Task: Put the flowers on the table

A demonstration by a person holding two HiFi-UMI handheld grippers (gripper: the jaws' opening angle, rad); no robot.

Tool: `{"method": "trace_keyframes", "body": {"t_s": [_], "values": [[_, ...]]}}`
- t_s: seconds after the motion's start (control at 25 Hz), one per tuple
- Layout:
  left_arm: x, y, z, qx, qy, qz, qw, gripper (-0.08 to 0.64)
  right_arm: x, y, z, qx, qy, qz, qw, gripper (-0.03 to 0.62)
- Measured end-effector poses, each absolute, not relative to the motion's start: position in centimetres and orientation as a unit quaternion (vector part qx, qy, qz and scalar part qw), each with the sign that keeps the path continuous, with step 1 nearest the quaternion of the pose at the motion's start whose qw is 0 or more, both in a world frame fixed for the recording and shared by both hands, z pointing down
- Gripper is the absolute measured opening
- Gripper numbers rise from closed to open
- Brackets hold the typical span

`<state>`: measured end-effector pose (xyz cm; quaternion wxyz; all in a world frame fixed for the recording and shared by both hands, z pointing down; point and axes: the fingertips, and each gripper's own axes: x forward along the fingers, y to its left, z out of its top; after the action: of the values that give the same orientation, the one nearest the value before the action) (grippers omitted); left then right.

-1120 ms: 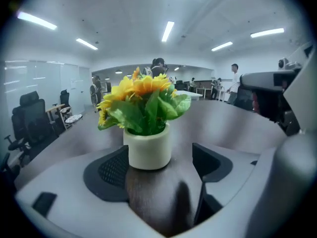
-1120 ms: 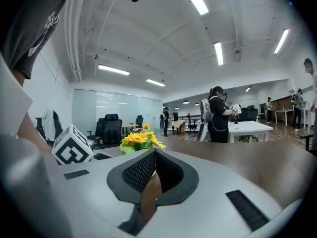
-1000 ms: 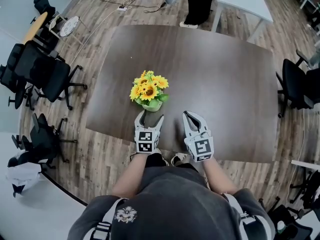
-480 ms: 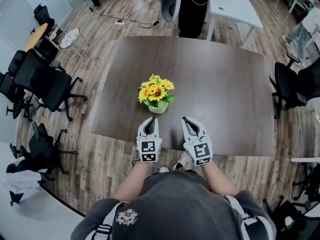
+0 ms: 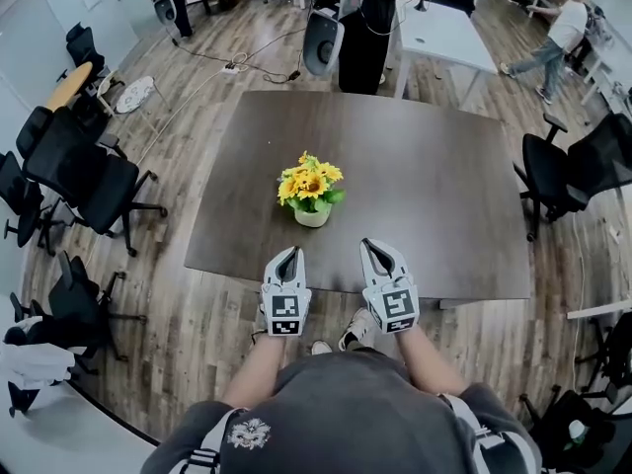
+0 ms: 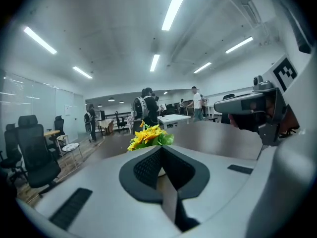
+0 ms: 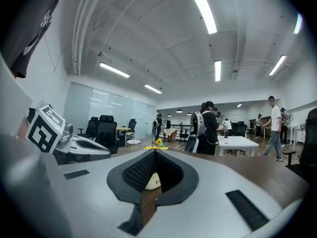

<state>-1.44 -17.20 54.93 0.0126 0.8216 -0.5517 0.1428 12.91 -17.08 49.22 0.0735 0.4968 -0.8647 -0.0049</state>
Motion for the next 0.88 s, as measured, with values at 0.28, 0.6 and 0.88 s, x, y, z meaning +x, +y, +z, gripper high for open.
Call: {"method": "trace_keyframes", "body": {"t_s": [0.28, 0.6, 0.88], "values": [[-1.1, -14.0, 53.7, 0.833, -0.538, 0.127, 0.010, 0.008, 13.5, -13.3, 49.3, 0.530, -0.844, -0.005, 0.079, 0.023], [-1.1, -11.9, 51.8, 0.851, -0.515, 0.101, -0.007, 0.008, 11.5, -11.5, 48.9, 0.530, -0.844, -0.019, 0.076, 0.023], [-2.7, -10.7, 50.5, 0.850, -0.523, 0.056, 0.029, 0.008, 11.0, -10.1, 48.3, 0.539, -0.837, -0.023, 0.085, 0.023]]}}
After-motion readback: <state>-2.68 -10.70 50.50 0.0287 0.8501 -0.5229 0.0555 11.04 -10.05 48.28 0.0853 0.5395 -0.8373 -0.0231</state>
